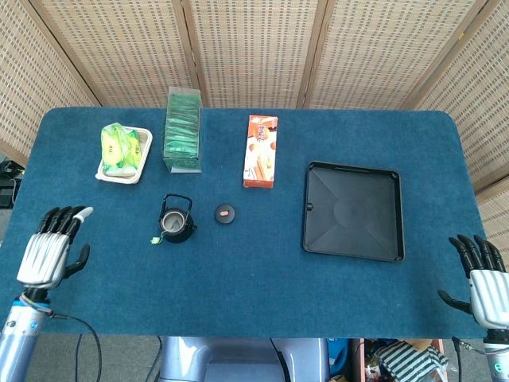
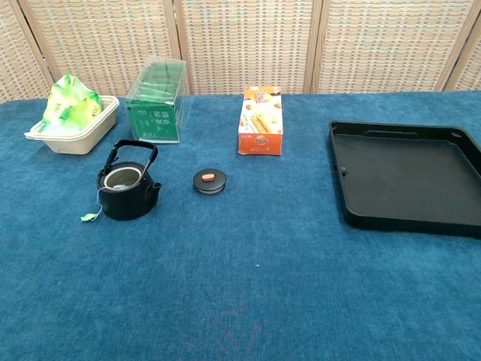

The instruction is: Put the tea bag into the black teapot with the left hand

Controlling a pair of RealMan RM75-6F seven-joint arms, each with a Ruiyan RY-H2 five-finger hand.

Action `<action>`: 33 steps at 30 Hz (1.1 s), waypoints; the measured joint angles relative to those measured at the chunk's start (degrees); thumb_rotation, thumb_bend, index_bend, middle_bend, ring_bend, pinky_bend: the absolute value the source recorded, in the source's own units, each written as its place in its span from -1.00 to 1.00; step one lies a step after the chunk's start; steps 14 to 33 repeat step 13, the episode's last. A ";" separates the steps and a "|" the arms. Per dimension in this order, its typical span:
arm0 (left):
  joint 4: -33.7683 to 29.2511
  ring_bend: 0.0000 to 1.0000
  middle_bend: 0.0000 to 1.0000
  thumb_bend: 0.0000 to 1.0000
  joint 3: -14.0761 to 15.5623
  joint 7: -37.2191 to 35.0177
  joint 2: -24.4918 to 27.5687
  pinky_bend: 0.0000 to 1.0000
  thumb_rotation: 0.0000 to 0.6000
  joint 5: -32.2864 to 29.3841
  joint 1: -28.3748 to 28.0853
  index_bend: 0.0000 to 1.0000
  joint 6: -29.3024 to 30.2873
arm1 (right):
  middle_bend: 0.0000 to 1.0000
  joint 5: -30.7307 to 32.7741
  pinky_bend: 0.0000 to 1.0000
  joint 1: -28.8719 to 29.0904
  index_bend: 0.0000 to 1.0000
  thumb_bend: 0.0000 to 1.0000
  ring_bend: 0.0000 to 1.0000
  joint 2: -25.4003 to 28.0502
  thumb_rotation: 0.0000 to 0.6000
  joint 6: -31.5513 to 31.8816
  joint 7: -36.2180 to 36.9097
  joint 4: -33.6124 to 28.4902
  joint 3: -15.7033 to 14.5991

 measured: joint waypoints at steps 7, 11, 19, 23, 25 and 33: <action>0.15 -0.91 -0.85 -0.09 0.65 -1.70 0.17 -0.96 1.00 2.87 5.24 -0.77 3.77 | -0.63 -1.78 -0.76 0.40 -0.69 -0.96 -0.98 0.04 1.00 0.63 -0.41 -0.88 -0.54; -0.12 -0.92 -0.85 -0.09 0.41 -1.99 0.15 -0.96 1.00 4.07 6.75 -0.77 4.38 | -0.63 -2.62 -0.76 0.47 -0.69 -0.96 -0.98 -0.01 1.00 1.26 -0.81 -1.31 -0.83; -0.15 -0.92 -0.85 -0.09 0.22 -2.08 0.14 -0.96 1.00 4.47 7.17 -0.77 4.24 | -0.63 -2.71 -0.76 0.46 -0.69 -0.96 -0.98 -0.06 1.00 1.45 -1.01 -1.42 -0.89; -0.15 -0.92 -0.85 -0.09 0.22 -2.08 0.14 -0.96 1.00 4.47 7.17 -0.77 4.24 | -0.63 -2.71 -0.76 0.46 -0.69 -0.96 -0.98 -0.06 1.00 1.45 -1.01 -1.42 -0.89; -0.15 -0.92 -0.85 -0.09 0.22 -2.08 0.14 -0.96 1.00 4.47 7.17 -0.77 4.24 | -0.63 -2.71 -0.76 0.46 -0.69 -0.96 -0.98 -0.06 1.00 1.45 -1.01 -1.42 -0.89; -0.15 -0.92 -0.85 -0.09 0.22 -2.08 0.14 -0.96 1.00 4.47 7.17 -0.77 4.24 | -0.63 -2.71 -0.76 0.46 -0.69 -0.96 -0.98 -0.06 1.00 1.45 -1.01 -1.42 -0.89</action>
